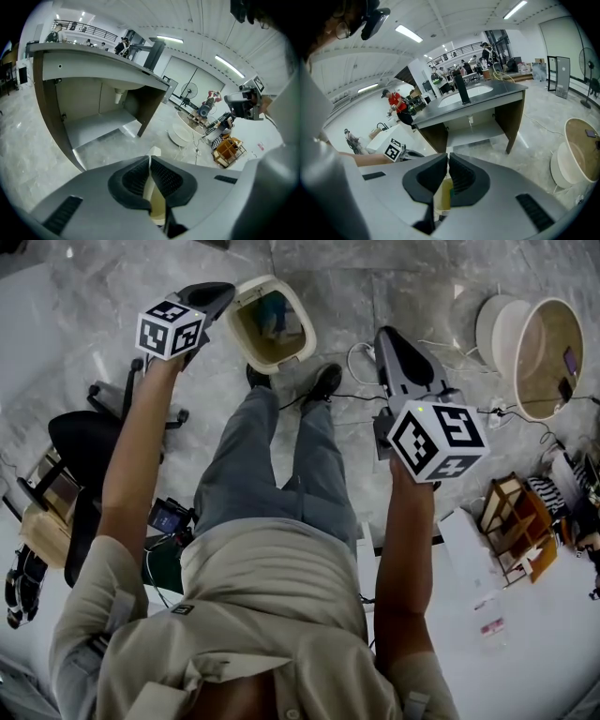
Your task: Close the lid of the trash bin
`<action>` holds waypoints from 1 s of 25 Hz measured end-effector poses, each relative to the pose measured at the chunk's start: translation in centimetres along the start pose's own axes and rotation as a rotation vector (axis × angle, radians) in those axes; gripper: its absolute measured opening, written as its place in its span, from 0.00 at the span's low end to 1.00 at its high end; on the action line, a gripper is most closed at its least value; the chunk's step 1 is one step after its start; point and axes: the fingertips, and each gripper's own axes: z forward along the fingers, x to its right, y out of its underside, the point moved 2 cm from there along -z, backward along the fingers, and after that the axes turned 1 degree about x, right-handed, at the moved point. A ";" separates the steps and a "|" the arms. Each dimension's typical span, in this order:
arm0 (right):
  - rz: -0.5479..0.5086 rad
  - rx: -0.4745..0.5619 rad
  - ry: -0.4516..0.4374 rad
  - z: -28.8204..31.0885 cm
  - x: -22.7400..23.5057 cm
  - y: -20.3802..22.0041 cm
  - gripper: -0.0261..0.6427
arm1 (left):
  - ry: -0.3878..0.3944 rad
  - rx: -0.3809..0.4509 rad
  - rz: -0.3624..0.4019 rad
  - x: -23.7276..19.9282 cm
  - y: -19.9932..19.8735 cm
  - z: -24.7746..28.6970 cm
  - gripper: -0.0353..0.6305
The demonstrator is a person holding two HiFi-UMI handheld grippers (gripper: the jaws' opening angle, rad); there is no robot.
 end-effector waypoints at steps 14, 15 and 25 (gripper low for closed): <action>0.024 -0.023 -0.006 1.1 0.8 1.7 0.08 | 0.101 0.014 -0.133 5.8 4.1 2.1 0.08; 0.027 -0.025 -0.006 1.1 0.9 1.9 0.08 | 0.111 0.004 -0.136 6.3 4.6 2.4 0.08; 0.046 -0.041 -0.001 1.2 2.6 3.6 0.08 | 0.203 -0.123 -0.168 10.6 10.5 5.9 0.08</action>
